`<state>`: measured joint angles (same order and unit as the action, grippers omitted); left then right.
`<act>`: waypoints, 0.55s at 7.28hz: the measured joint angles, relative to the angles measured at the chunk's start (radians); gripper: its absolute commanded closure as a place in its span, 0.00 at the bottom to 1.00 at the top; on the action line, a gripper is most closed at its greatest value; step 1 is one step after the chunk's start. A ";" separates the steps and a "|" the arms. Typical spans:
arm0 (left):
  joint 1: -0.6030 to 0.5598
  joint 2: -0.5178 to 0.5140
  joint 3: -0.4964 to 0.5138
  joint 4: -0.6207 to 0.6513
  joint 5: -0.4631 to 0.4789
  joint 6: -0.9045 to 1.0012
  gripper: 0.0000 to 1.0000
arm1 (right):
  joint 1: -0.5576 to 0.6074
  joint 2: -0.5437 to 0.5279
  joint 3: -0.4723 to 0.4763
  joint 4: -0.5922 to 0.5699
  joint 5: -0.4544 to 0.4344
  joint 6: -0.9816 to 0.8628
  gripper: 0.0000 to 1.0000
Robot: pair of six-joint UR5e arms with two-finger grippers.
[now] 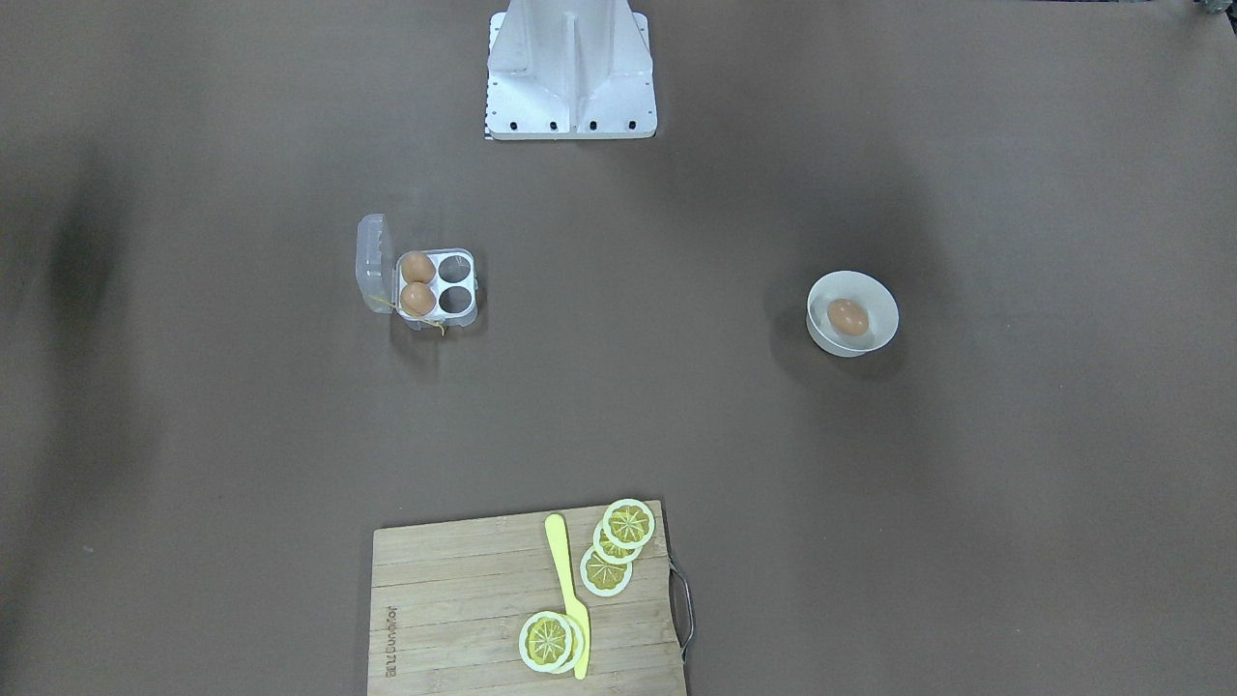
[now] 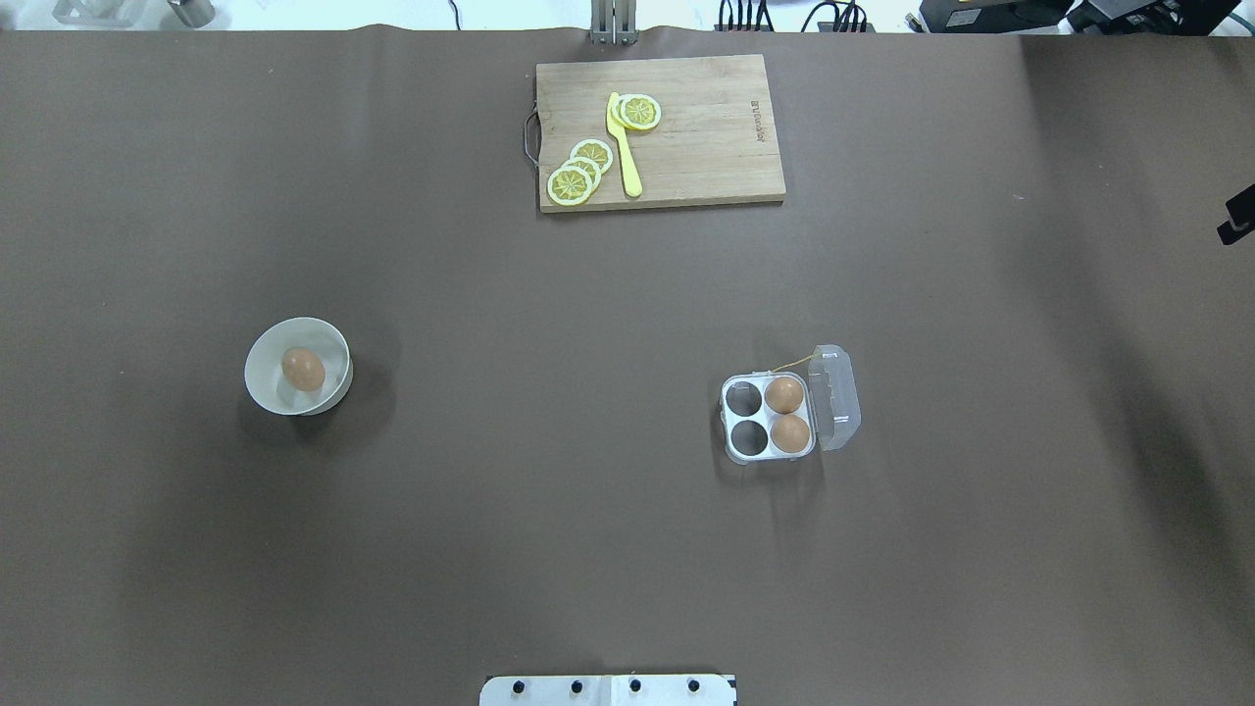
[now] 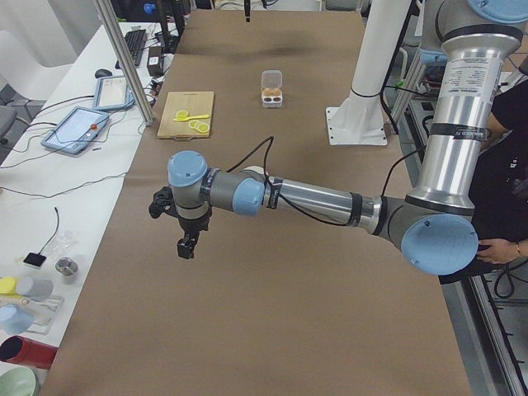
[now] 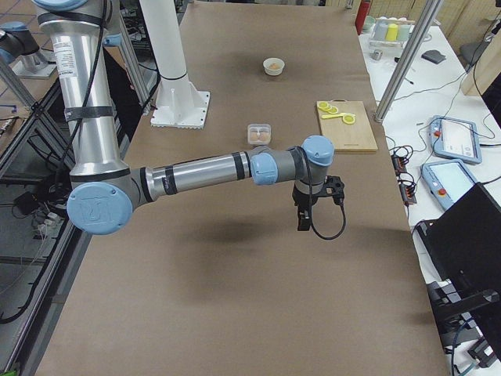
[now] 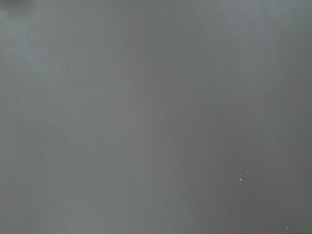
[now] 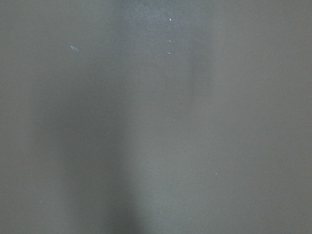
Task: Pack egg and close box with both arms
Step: 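Move the left arm toward the white bowl holding the brown egg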
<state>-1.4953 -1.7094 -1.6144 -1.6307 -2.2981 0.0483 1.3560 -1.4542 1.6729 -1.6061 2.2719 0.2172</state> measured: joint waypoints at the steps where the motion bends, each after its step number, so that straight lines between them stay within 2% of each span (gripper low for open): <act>1: 0.000 0.000 -0.002 0.000 0.000 0.000 0.00 | 0.000 0.000 -0.001 0.000 0.000 0.000 0.00; 4: 0.005 -0.006 -0.065 -0.001 0.023 -0.001 0.01 | 0.000 -0.003 -0.001 0.000 0.001 -0.001 0.00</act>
<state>-1.4905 -1.7157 -1.6792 -1.6321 -2.2751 0.0477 1.3560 -1.4576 1.6718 -1.6061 2.2728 0.2159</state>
